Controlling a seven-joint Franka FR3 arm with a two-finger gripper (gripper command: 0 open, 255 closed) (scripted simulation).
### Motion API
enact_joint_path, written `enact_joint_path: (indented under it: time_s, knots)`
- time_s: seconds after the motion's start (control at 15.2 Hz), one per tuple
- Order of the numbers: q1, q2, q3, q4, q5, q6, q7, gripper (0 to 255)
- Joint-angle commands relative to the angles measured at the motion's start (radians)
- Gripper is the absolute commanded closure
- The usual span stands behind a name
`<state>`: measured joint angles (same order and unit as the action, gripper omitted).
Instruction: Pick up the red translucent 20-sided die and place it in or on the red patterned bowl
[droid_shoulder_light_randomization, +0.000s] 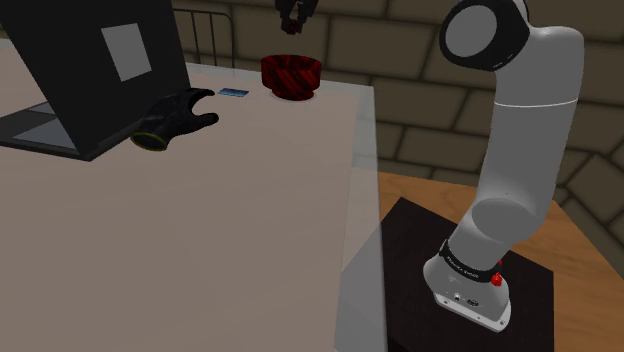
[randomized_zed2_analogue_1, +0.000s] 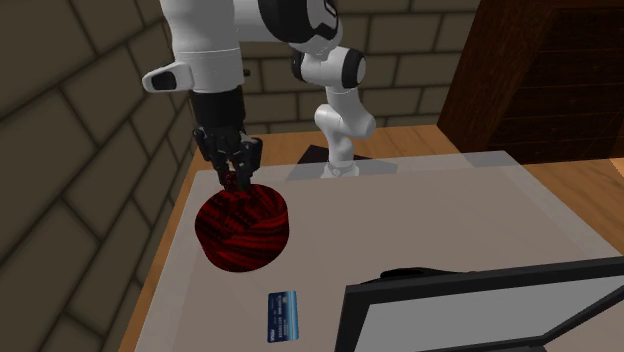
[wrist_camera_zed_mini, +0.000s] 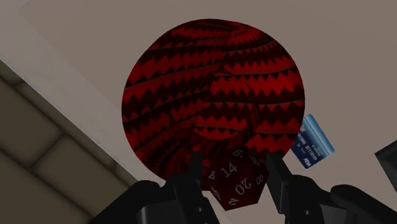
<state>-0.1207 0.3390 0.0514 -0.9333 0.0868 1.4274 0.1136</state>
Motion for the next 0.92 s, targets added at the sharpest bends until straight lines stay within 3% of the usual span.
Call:
enact_joint_path:
  time_s: [0.0, 0.66, 0.86]
  knots:
    - [-0.004, -0.024, -0.001, -0.065, 0.002, 0.041, -0.008, 255]
    - [-0.006, -0.124, -0.003, -0.361, 0.007, 0.237, -0.028, 255]
    - [-0.006, -0.124, -0.003, -0.361, 0.007, 0.237, -0.028, 255]
